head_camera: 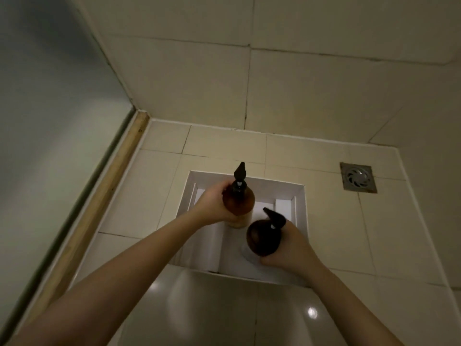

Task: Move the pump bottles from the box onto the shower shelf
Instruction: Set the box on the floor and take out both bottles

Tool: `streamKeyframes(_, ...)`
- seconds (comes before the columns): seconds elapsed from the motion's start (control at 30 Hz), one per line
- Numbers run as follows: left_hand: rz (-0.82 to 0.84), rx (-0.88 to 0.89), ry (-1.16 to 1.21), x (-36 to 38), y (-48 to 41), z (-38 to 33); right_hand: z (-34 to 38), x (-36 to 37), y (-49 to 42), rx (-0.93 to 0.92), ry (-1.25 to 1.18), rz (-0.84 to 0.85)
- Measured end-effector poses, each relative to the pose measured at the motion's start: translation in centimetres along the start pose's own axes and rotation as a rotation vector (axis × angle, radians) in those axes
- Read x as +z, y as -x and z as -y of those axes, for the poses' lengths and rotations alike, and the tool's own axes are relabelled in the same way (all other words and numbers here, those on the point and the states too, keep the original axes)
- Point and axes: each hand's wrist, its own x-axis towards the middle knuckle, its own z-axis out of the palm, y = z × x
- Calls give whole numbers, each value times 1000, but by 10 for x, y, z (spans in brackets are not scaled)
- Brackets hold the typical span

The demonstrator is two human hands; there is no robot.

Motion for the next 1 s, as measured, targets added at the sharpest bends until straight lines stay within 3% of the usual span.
streamKeyframes(0.27,-94,93,273,-97,32,-78,79,-92,-2,-157,-220,-235)
streamKeyframes(0.47,-76,158,294,-145,40,-115,122,-146,-6,-249,-255,-241)
streamKeyframes(0.73,-66,145,279,-183,38,-155,168,-190,-3,-198,-224,-226)
streamKeyframes(1.0,-77,86,317,-261,62,-283,287,-291,24,-191,-295,-224)
